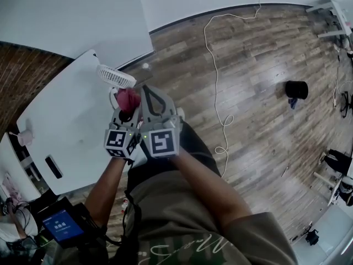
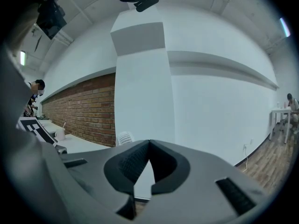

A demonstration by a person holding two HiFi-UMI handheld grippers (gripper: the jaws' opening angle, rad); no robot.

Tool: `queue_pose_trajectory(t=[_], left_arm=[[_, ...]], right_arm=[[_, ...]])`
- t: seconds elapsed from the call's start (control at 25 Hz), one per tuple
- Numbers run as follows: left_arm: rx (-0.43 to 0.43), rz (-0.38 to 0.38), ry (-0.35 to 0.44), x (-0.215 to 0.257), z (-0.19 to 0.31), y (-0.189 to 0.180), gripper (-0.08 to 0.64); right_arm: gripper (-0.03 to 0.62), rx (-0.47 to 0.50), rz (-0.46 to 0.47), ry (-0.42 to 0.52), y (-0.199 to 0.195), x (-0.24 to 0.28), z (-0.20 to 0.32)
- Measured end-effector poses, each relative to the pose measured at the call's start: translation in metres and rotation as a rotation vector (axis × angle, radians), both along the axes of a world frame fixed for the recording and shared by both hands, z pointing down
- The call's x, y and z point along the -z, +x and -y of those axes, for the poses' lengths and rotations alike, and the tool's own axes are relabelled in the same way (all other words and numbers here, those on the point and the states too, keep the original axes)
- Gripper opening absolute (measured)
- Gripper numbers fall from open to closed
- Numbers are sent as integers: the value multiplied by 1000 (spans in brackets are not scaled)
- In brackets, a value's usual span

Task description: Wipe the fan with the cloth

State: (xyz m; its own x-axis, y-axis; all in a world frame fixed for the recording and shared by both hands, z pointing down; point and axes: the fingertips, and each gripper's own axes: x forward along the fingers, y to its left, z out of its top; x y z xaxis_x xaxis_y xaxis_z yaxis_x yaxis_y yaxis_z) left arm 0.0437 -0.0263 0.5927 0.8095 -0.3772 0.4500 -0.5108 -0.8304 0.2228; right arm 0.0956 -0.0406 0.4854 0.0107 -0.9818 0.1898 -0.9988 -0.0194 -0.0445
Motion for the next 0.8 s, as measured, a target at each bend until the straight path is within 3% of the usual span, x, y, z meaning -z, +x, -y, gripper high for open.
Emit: queue_pose_trajectory(t=[0.16,0.36,0.52,0.68,0.8], left_arm=[[8,-3,14,6,9,3,51],[-47,31,89,19,12,10,51],[-39,13,73,26,12,9,51],[-48,9,127,38,17,7,51],[-25,-10,117,45,25,6,51]], right_arm=[[0,3,3,14,-1,2,3],[0,-2,5,15,0,5,1],[0,-7,9,21,-1,6,-4],[0,-7,8,25,-2,7,-2],[0,-6,10,26,-3,7,-2]])
